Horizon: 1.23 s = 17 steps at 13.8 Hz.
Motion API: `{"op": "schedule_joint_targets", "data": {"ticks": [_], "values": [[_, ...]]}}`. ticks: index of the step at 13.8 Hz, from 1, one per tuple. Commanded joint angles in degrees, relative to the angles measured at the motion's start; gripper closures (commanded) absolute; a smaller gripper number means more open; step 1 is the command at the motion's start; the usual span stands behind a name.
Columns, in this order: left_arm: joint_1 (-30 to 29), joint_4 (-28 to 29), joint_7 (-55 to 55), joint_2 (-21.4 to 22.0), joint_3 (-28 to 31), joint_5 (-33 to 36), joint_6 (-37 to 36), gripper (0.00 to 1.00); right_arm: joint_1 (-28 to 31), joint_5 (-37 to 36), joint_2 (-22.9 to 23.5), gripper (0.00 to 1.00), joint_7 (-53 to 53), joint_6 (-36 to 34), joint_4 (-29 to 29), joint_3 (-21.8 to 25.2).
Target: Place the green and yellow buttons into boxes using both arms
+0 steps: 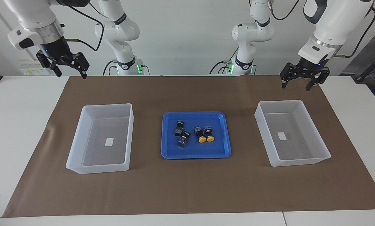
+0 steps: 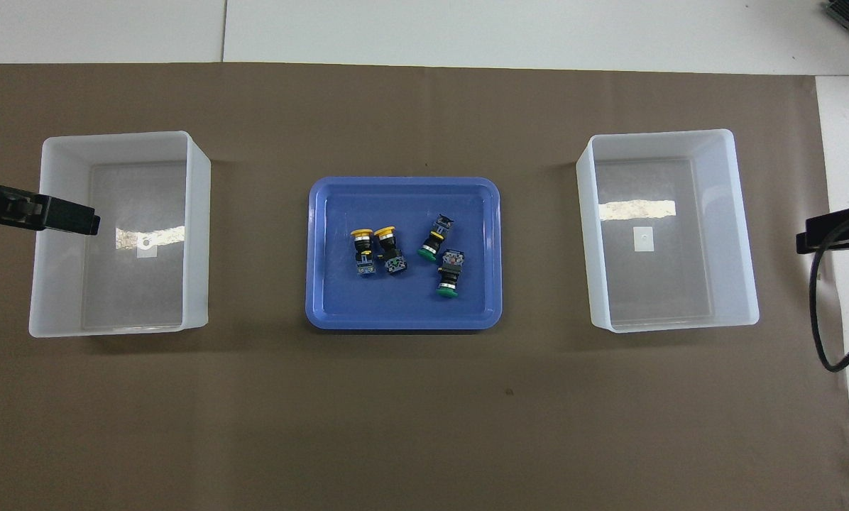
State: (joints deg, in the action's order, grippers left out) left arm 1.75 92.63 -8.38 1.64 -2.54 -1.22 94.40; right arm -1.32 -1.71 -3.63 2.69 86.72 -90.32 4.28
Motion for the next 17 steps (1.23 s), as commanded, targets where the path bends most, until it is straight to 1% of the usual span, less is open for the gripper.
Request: {"op": "schedule_joint_targets", "data": {"ticks": [1,3,5,6,7,8,10,12,15,17], "values": [[0.27,0.9,0.9,1.96,-0.53,1.31,-3.93,0.0,0.45,-1.19,-0.86,0.0,-1.02,0.03,-1.08,-0.33],[1.93,1.41,0.91,2.84,-1.23,1.31,-7.03,0.0,0.45,-1.19,-0.77,0.0,-0.94,0.73,-0.99,-0.42],[2.38,1.33,1.0,2.84,-1.24,1.31,-6.16,0.0,0.27,-1.19,-0.16,0.0,-0.15,2.13,-1.17,-0.42],[2.21,1.42,1.0,2.93,-1.15,1.31,-6.16,0.0,0.18,-1.19,0.98,0.0,1.33,3.44,-1.08,-0.5],[1.69,1.33,0.48,2.84,-1.15,1.31,-6.24,0.0,-0.34,-1.01,2.29,0.0,3.26,6.15,-1.08,-1.03],[1.68,1.42,0.91,2.84,-1.15,1.31,-5.81,0.0,-3.57,-1.01,4.48,0.0,7.11,9.14,-1.17,-1.64],[1.68,2.12,0.91,2.75,-1.15,1.4,-1.17,0.0,-8.15,-0.58,9.14,0.0,15.99,14.06,-1.08,-1.73],[1.94,2.21,0.91,1.97,-1.15,1.4,0.51,0.0,-13.24,-0.92,13.27,0.0,27.83,19.6,-1.17,-1.74],[2.38,2.47,0.91,0.12,-1.24,1.4,4.38,0.0,-18.79,-0.31,19.52,0.0,34.81,26.37,-1.35,-1.74],[2.99,2.47,1.0,-1.9,-1.32,1.4,6.66,0.0,-21.25,-0.05,21.98,0.0,39.21,29.72,-1.34,-1.82]]}}
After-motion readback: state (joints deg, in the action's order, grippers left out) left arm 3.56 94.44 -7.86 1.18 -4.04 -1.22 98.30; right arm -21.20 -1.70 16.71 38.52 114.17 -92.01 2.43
